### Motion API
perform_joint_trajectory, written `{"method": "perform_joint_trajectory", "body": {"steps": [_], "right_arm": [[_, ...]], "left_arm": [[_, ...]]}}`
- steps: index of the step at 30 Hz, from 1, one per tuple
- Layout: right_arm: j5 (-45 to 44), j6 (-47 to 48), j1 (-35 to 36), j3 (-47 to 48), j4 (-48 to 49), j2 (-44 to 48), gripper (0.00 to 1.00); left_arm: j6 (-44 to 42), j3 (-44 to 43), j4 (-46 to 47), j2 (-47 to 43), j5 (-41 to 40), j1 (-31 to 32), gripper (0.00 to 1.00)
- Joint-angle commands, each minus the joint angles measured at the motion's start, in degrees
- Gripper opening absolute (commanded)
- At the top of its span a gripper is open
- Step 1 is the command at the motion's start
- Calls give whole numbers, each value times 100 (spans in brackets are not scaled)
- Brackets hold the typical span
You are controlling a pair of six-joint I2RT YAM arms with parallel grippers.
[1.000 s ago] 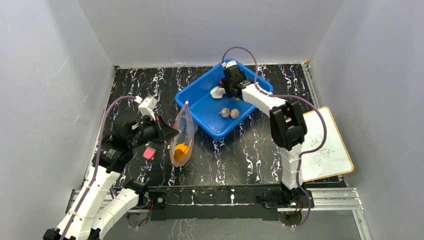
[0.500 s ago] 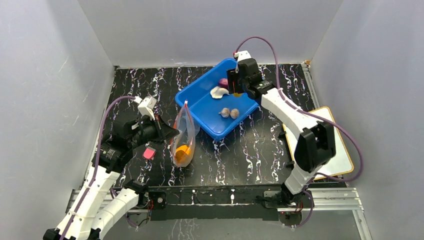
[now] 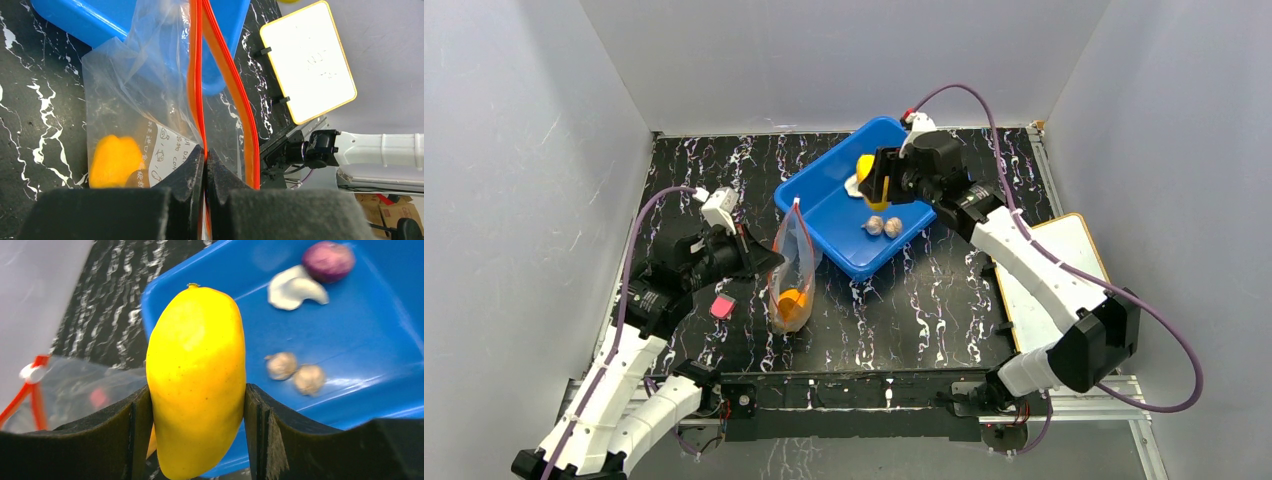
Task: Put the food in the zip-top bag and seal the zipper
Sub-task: Place the fake fruit in the zipper food storage bag.
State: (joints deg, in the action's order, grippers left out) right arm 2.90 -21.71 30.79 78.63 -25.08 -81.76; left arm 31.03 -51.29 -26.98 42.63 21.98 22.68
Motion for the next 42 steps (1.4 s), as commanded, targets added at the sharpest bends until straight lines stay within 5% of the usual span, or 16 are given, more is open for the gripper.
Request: {"method": "perform_joint_trajectory", "body": {"steps": [1, 15, 42], "right_arm": [[394, -928, 406, -157, 504, 420, 45], [937, -3141, 1538, -410, 1635, 584, 47], [969, -3996, 1973, -601, 1691, 444, 51]], "left_arm": [[-139, -424, 97, 50, -111, -11, 0], [-95, -375, 62, 93, -126, -9, 0], [-19, -450, -66, 110, -36, -9, 0]]}}
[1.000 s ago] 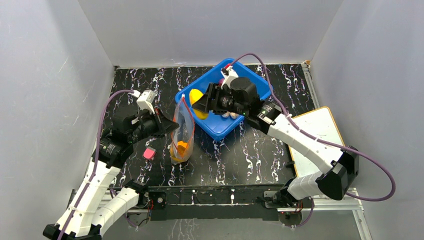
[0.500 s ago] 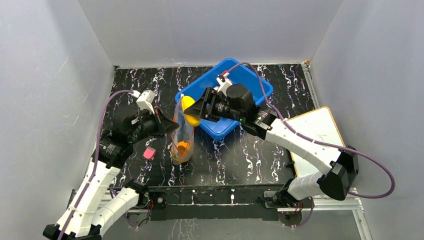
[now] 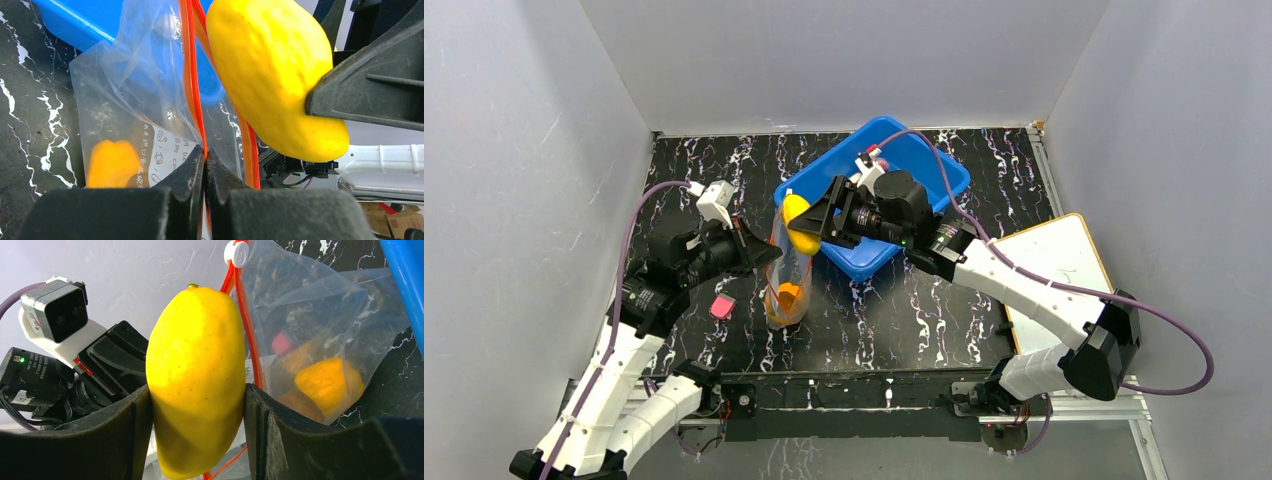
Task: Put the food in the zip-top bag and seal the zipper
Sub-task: Place the fake fruit in the zipper food storage bag.
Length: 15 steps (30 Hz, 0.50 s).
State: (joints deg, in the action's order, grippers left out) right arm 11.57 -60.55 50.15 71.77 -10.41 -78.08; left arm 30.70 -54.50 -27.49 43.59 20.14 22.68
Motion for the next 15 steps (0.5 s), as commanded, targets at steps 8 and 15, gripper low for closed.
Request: {"method": "perform_joint_trajectory", "body": {"steps": [8, 15], "right_arm": [[42, 52, 82, 177, -117, -111, 52], [-127, 299, 91, 371, -891, -312, 54]], "left_arm": [[190, 85, 124, -163, 192, -9, 0], [171, 9, 130, -172, 165, -7, 0]]}}
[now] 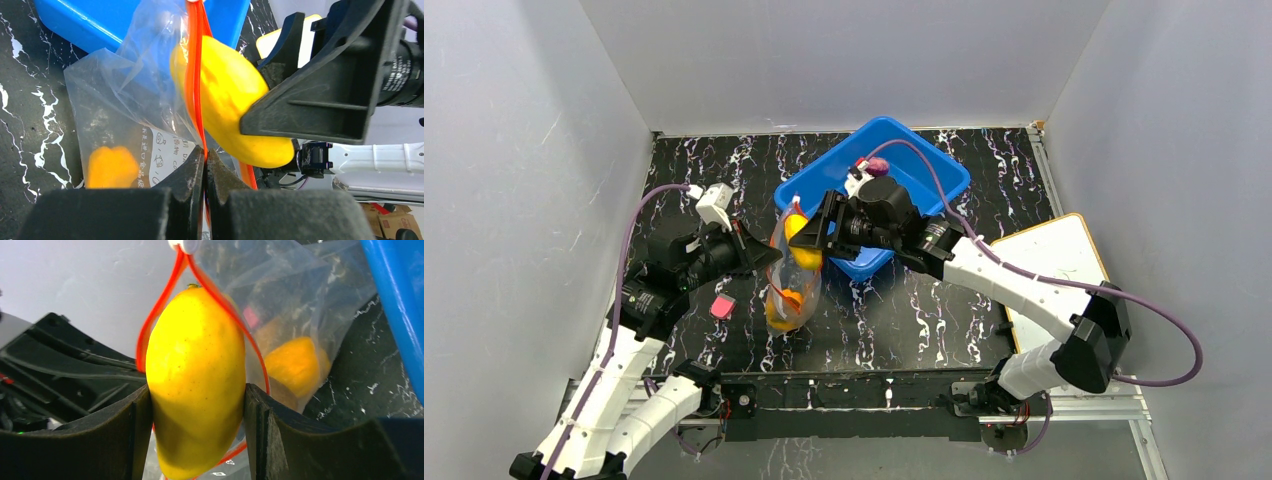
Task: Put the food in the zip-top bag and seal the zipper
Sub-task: Place the fake fruit in the zipper food storage bag.
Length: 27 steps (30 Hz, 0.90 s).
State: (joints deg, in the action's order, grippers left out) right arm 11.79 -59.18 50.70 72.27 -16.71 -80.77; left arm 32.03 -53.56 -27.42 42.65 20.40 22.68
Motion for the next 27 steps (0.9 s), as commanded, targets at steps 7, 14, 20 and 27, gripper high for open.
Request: {"method": "perform_joint_trajectory", "body": {"steps": [7, 14, 20, 27], "right_arm": [[-193, 325, 98, 389, -438, -105, 60], [-108, 441, 125, 469, -395, -122, 67], [-206, 547, 133, 586, -485, -94, 67], [-223, 793, 131, 508, -219, 133, 63]], "left_arm": [[90, -82, 167, -19, 181, -9, 0], [101, -54, 132, -107, 148, -9, 0], [159, -52, 141, -134, 137, -9, 0], [147, -9, 140, -110, 101, -9, 0]]}}
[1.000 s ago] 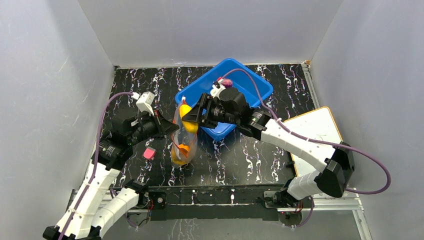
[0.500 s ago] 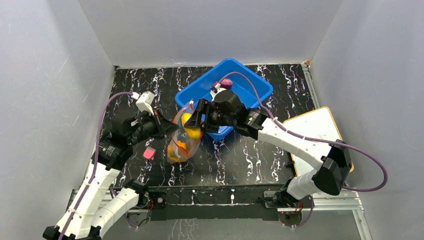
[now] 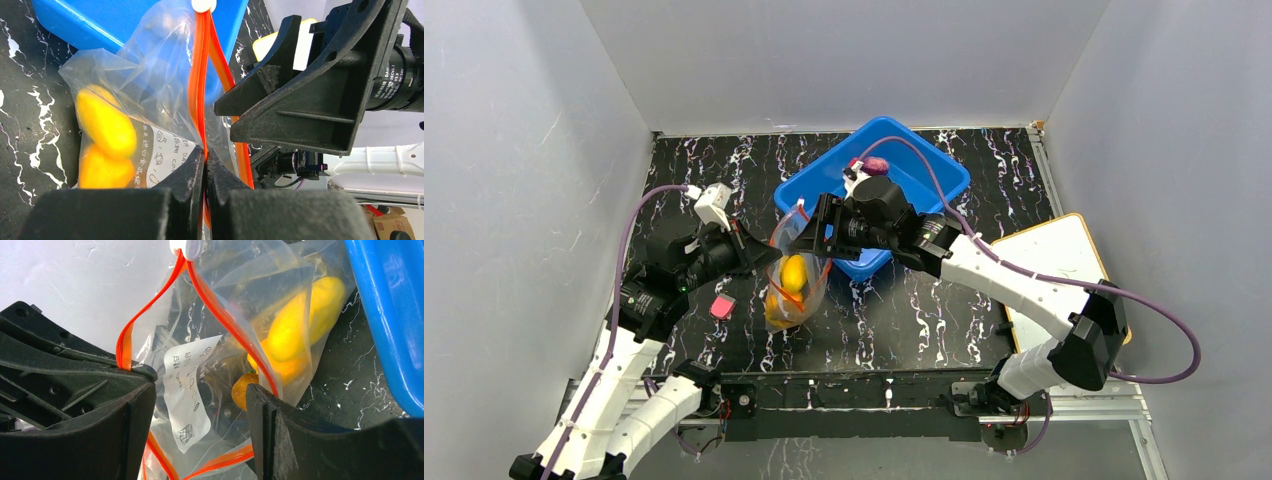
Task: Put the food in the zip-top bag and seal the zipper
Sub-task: Place the fake fruit in the zipper food storage bag, then pick up the fake vegetable from the bin.
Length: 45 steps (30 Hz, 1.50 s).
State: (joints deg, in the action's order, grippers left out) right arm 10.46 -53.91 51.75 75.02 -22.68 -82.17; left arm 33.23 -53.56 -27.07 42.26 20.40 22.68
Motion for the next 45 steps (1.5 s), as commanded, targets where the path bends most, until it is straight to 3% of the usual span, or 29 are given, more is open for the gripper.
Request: {"method": "perform_joint_trajectory", "body": {"steps": [1, 7, 24, 33, 45], "right_arm": [[-88, 382, 27, 198, 453, 334, 63], [-261, 1300, 27, 355, 514, 652, 64], [-2541, 4619, -181, 649, 326, 477, 69], [-2717, 5174, -807, 451, 683, -255, 68], [-2633, 4268, -1437, 1041, -252, -1567, 61]], "left_arm": [[12, 3, 101, -69, 90, -8, 0], [-304, -158, -154, -51, -67, -9, 0], [-825, -96, -323, -201, 252, -9, 0], [-868, 62, -264, -321, 416, -9, 0], [-811, 17, -290, -387, 438, -2, 0]]}}
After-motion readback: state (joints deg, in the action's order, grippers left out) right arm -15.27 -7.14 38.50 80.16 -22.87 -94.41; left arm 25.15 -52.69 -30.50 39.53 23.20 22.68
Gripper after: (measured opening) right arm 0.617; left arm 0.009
